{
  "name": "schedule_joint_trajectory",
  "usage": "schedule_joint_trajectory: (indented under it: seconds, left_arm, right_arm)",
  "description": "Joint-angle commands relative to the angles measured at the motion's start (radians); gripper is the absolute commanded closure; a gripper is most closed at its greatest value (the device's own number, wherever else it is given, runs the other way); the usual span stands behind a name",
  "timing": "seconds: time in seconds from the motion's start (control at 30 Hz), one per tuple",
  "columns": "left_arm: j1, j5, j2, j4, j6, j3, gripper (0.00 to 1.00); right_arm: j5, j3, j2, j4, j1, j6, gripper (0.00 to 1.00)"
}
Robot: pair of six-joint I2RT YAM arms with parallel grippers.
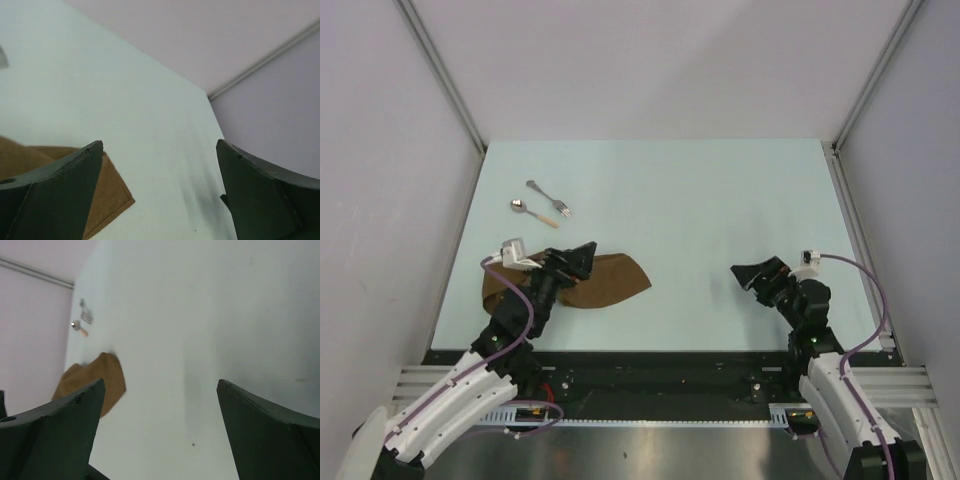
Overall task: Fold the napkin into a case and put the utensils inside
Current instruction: Move the crumpled napkin to the corner of the board.
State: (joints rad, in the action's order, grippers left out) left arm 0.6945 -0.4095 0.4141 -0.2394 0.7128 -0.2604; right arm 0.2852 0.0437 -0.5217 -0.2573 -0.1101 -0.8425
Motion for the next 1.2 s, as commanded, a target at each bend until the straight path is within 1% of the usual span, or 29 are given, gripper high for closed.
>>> schedule_joint_trajectory:
  seconds: [0.0,0.03,0.07,0.1,0.13,0.17,0.2,0.23,0.27,0.3,0.33,0.37,0.4,0.43,0.47,0.53,0.57,0.67,0.7,0.77,0.83,0.9,0.97,1.0,1.03,1.07,1.1,1.13,1.17]
  left_arm:
    - [-0.003,-0.153,-0.020,0.443,0.238,-0.143,0.00]
    - [-0.003,-0.138,-0.026,0.468,0.202,-0.149,0.00]
    - [-0.006,-0.123,-0.034,0.451,0.151,-0.146,0.00]
    - [-0.006,-0.114,-0.043,0.447,0.102,-0.152,0.01]
    - [-0.009,-0.129,-0.043,0.494,0.105,-0.164,0.00]
    - [-0.012,-0.140,-0.041,0.523,0.115,-0.177,0.00]
    - [-0.013,-0.146,-0.029,0.549,0.120,-0.204,0.00]
    - [-0.015,-0.150,-0.017,0.615,0.126,-0.221,0.00]
    - [-0.016,-0.179,0.000,0.662,0.138,-0.243,0.00]
    - [-0.016,-0.195,0.018,0.713,0.177,-0.290,0.00]
    - [-0.018,-0.212,0.070,0.820,0.192,-0.318,0.00]
    - [-0.020,-0.245,0.096,0.877,0.207,-0.347,0.00]
    - [-0.021,-0.270,0.123,0.934,0.238,-0.408,0.00]
    - [-0.023,-0.293,0.184,1.045,0.258,-0.437,0.01]
    - [-0.026,-0.331,0.208,1.096,0.276,-0.463,0.00]
    - [-0.027,-0.347,0.264,1.187,0.306,-0.522,0.00]
    - [-0.029,-0.347,0.275,1.198,0.300,-0.531,0.00]
    - [-0.029,-0.316,0.272,1.181,0.264,-0.527,0.00]
    - [-0.030,-0.290,0.267,1.168,0.255,-0.504,0.00]
    - [-0.033,-0.264,0.249,1.112,0.241,-0.481,0.00]
    - [-0.035,-0.226,0.244,1.065,0.220,-0.458,0.00]
    - [-0.046,-0.206,0.255,1.045,0.191,-0.458,0.01]
    - [-0.058,-0.192,0.270,1.031,0.168,-0.465,0.00]
    - [-0.062,-0.186,0.287,1.022,0.159,-0.470,0.00]
    - [-0.075,-0.163,0.296,1.014,0.149,-0.470,0.00]
    - [-0.079,-0.149,0.302,1.003,0.131,-0.470,0.00]
    - [-0.085,-0.129,0.310,0.974,0.122,-0.465,0.01]
    - [-0.098,-0.108,0.325,0.951,0.110,-0.458,0.02]
    - [-0.102,-0.048,0.331,0.928,0.082,-0.450,0.03]
  right_arm:
    - [-0.066,0.113,-0.078,0.095,-0.008,0.130,0.00]
    - [-0.037,0.126,-0.127,0.067,-0.016,0.150,0.00]
    - [-0.037,0.133,-0.164,0.006,-0.048,0.161,0.00]
    - [-0.062,0.149,-0.200,-0.006,-0.084,0.163,0.00]
    - [-0.084,0.201,-0.304,-0.017,-0.120,0.178,0.00]
    - [-0.124,0.244,-0.364,-0.023,-0.213,0.231,0.00]
    - [-0.142,0.287,-0.426,-0.017,-0.252,0.253,0.00]
    - [-0.152,0.379,-0.565,-0.010,-0.287,0.270,0.00]
    - [-0.143,0.422,-0.624,-0.008,-0.343,0.305,0.00]
    - [-0.136,0.461,-0.693,-0.011,-0.368,0.324,0.00]
    - [-0.129,0.507,-0.748,-0.007,-0.397,0.341,0.00]
    - [-0.110,0.598,-0.862,0.003,-0.420,0.362,0.01]
    - [-0.103,0.660,-0.915,0.022,-0.469,0.420,0.01]
    - [-0.110,0.715,-0.963,0.085,-0.491,0.445,0.02]
    - [-0.112,0.822,-1.065,0.108,-0.513,0.474,0.02]
    - [-0.122,0.916,-1.158,0.177,-0.565,0.523,0.02]
    - [-0.120,0.961,-1.228,0.185,-0.582,0.537,0.02]
    - [-0.124,1.090,-1.330,0.191,-0.625,0.574,0.02]
    - [-0.120,1.161,-1.397,0.200,-0.632,0.583,0.03]
    - [-0.142,1.225,-1.452,0.222,-0.666,0.611,0.03]
    - [-0.158,1.307,-1.517,0.248,-0.698,0.640,0.06]
    - [-0.156,1.348,-1.544,0.283,-0.711,0.652,0.12]
    - [-0.133,1.342,-1.561,0.267,-0.712,0.636,0.23]
    - [-0.118,1.334,-1.561,0.268,-0.709,0.628,0.31]
    - [-0.088,1.314,-1.551,0.232,-0.703,0.622,0.53]
    - [-0.081,1.299,-1.537,0.228,-0.689,0.600,0.66]
    - [-0.080,1.267,-1.517,0.218,-0.679,0.591,0.77]
    - [-0.089,1.234,-1.461,0.186,-0.663,0.577,0.96]
    - [-0.098,1.160,-1.428,0.176,-0.624,0.556,1.00]
